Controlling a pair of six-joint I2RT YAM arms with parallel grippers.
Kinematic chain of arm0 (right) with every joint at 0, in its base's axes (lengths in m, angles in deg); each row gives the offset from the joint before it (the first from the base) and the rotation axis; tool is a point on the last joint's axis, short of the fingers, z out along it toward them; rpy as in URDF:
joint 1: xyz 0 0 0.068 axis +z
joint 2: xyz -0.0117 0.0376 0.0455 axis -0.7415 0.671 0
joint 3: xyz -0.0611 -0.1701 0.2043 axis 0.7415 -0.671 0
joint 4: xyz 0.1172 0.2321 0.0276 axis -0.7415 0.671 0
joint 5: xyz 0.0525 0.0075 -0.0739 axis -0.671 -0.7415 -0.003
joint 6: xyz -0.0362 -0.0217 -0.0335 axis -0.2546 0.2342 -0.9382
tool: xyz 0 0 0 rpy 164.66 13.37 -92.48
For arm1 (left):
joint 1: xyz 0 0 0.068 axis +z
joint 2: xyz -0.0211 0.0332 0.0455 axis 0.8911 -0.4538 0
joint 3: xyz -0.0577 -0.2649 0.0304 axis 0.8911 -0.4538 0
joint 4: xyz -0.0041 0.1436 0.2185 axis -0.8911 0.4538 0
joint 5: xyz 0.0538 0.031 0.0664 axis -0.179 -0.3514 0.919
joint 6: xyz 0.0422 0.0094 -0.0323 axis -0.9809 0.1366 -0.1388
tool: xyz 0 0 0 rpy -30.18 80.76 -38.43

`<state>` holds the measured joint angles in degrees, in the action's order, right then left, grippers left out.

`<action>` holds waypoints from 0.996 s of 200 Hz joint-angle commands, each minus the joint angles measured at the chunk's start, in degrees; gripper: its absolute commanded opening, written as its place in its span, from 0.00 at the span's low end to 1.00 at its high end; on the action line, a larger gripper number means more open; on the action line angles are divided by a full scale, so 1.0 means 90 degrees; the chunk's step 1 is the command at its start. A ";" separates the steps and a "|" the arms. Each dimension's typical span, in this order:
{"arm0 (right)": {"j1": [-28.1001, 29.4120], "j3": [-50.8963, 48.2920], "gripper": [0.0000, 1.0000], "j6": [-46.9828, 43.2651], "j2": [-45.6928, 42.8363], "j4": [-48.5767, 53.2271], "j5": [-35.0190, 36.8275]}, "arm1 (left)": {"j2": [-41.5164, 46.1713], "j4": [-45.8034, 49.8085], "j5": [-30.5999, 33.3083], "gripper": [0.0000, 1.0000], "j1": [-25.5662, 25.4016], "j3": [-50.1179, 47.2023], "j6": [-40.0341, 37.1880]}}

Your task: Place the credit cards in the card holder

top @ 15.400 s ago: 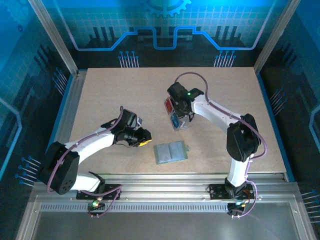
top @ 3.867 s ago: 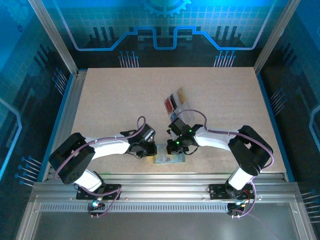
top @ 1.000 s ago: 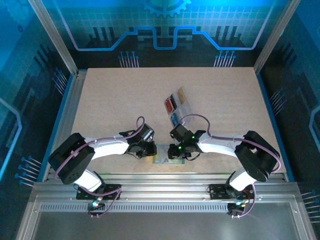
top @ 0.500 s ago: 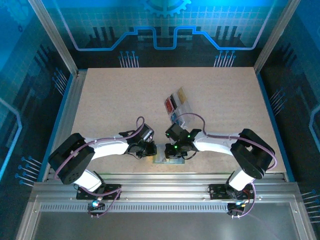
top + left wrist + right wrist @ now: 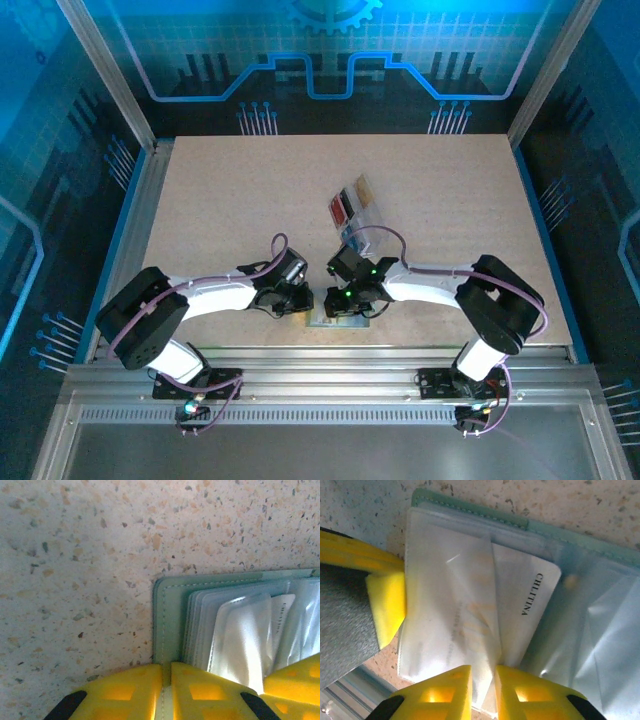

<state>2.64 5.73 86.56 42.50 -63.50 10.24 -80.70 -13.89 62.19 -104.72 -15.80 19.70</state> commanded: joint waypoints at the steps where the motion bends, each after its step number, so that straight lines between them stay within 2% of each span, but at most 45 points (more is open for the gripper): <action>1: 0.0094 0.0125 0.19 -0.0151 -0.0349 0.0556 0.0291 | -0.0449 0.0246 -0.0048 0.16 -0.0022 -0.0271 0.0047; 36: 0.0047 0.0052 0.16 -0.0147 -0.0421 0.0741 0.0510 | -0.0402 0.0285 -0.0030 0.16 -0.0030 -0.0280 0.0057; 72: 0.0007 0.0104 0.00 -0.0134 -0.0161 0.0813 0.0633 | -0.0380 0.0319 -0.0020 0.16 -0.0019 -0.0289 0.0046; 151: 0.0191 0.0499 0.00 -0.0217 0.0571 0.0388 0.0357 | -0.0421 0.0314 -0.0020 0.16 -0.0024 -0.0283 0.0024; 199: 0.0172 0.0690 0.02 -0.0348 0.0518 0.0444 0.0356 | -0.0387 0.0287 -0.0030 0.16 -0.0031 -0.0319 0.0058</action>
<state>3.17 9.80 84.86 46.08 -56.81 14.26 -80.63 -13.87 62.02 -104.57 -15.80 19.90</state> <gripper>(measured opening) 0.038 0.157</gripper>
